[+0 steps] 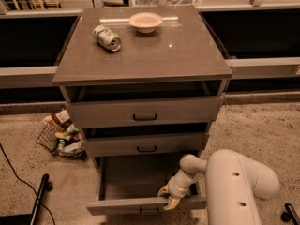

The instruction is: Open bottom drawer

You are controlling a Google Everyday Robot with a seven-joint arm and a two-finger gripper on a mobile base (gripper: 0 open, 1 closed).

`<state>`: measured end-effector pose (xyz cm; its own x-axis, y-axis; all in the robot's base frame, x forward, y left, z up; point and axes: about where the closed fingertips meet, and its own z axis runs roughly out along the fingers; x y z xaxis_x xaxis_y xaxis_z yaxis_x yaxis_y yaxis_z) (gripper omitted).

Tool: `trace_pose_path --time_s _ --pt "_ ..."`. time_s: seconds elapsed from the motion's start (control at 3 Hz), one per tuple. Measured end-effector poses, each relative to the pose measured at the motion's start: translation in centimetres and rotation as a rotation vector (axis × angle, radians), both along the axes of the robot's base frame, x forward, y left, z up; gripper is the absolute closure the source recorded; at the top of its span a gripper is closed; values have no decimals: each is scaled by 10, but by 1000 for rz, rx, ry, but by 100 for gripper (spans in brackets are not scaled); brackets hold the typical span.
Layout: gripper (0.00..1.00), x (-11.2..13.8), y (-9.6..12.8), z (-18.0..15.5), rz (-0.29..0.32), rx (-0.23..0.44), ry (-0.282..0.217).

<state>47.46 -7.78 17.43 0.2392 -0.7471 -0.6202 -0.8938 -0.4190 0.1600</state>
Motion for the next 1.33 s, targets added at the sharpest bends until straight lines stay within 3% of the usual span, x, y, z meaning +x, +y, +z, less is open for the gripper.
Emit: trace_pose_path --time_s 0.33,0.67,1.0,1.33 --pt "11 -1 0 0 2 3 1" --pt "0 -6 -7 11 -4 -10 -16" --pt "0 -7 -26 43 -24 -47 -83" --pt "0 -1 -42 98 -12 -77 -202"
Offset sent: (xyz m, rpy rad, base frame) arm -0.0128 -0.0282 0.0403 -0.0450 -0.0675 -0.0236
